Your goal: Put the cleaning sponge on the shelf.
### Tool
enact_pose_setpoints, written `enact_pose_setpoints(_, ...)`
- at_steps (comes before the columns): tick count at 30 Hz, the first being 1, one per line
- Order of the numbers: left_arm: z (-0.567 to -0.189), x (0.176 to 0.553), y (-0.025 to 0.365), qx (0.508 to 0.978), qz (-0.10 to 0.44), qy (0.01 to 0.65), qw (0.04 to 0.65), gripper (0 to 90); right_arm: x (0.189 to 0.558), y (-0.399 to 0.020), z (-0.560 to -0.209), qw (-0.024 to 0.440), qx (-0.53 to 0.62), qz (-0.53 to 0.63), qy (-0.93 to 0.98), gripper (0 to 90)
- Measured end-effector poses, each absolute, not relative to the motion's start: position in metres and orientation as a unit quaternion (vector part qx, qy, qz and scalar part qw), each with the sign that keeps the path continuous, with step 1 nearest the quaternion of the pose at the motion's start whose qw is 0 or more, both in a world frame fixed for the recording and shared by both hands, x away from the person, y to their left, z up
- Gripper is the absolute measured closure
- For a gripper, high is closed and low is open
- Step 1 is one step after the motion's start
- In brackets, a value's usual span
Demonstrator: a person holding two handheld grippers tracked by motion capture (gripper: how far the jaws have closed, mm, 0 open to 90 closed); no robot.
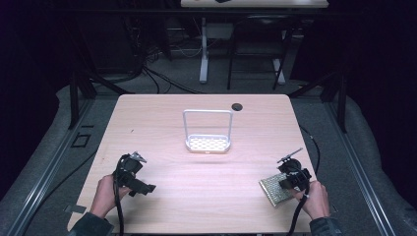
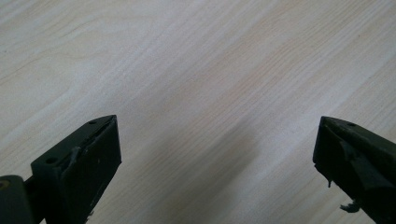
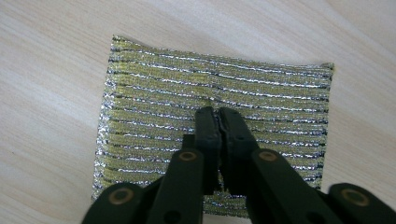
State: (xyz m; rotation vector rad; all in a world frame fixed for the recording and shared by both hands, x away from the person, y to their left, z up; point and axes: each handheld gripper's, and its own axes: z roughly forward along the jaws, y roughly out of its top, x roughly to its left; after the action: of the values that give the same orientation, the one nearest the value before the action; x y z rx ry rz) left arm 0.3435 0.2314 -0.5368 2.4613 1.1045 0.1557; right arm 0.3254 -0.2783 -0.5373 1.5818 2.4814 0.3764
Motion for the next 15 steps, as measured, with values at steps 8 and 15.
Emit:
enact_pose_setpoints(8,-0.537,0.344,0.231,0.889,0.056,0.398,0.217,0.9,0.324,-0.280,-0.535,0.091,0.535,0.145,0.827,90.0)
enact_pose_setpoints(15,-0.536,0.344,0.231,0.890,0.057,0.397,0.219,0.9,0.323,-0.281,-0.527,0.100,0.537,0.155,0.823,90.0)
